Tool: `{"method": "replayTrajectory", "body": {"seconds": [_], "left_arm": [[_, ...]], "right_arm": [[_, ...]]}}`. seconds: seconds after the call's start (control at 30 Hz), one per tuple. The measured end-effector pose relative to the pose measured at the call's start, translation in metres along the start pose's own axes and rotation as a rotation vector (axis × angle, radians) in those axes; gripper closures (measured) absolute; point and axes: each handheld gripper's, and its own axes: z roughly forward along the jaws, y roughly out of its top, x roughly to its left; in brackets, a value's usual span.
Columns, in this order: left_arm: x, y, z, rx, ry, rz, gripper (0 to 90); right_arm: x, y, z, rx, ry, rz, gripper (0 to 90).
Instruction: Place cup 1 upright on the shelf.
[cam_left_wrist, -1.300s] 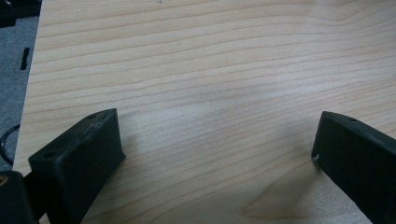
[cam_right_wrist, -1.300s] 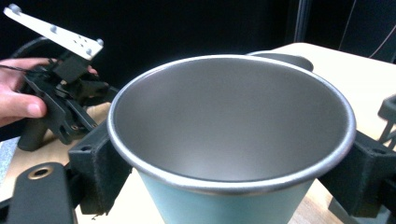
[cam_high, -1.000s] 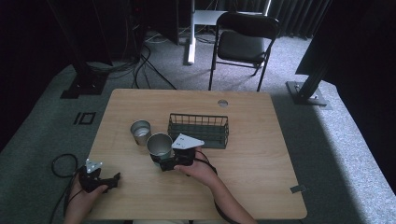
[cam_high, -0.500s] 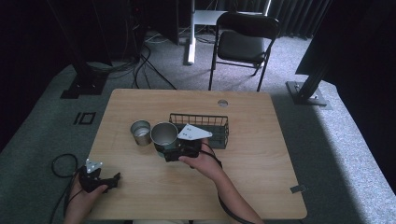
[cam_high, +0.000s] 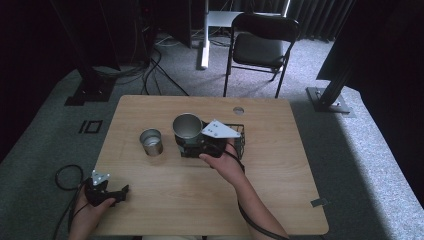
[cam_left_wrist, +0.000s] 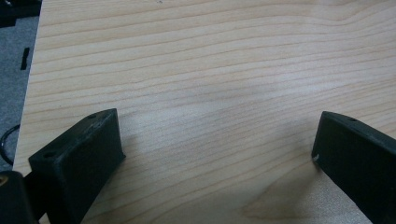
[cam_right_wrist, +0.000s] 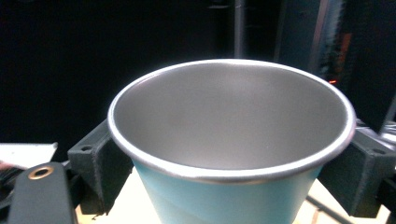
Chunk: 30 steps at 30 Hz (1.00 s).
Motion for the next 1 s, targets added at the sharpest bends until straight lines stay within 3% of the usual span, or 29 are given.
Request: {"method": "replayTrajectory", "body": {"seconds": [0.43,0.53,0.6,1.0], "left_arm": [[0.0,0.0,0.0,0.001,0.0,0.001,2.3],[0.0,0.0,0.0,0.001,0.0,0.001,2.3],[0.0,0.0,0.0,0.001,0.0,0.002,2.3],[0.0,0.0,0.0,0.0,0.0,-0.001,2.3]], "right_arm": [[-0.029,0.01,-0.011,0.002,-0.262,-0.046,13.0],[-0.033,0.01,-0.013,0.007,-0.289,-0.041,13.0],[-0.039,0.008,-0.014,0.016,-0.339,-0.039,13.0],[-0.058,-0.002,-0.022,0.001,-0.517,-0.034,13.0]]}}
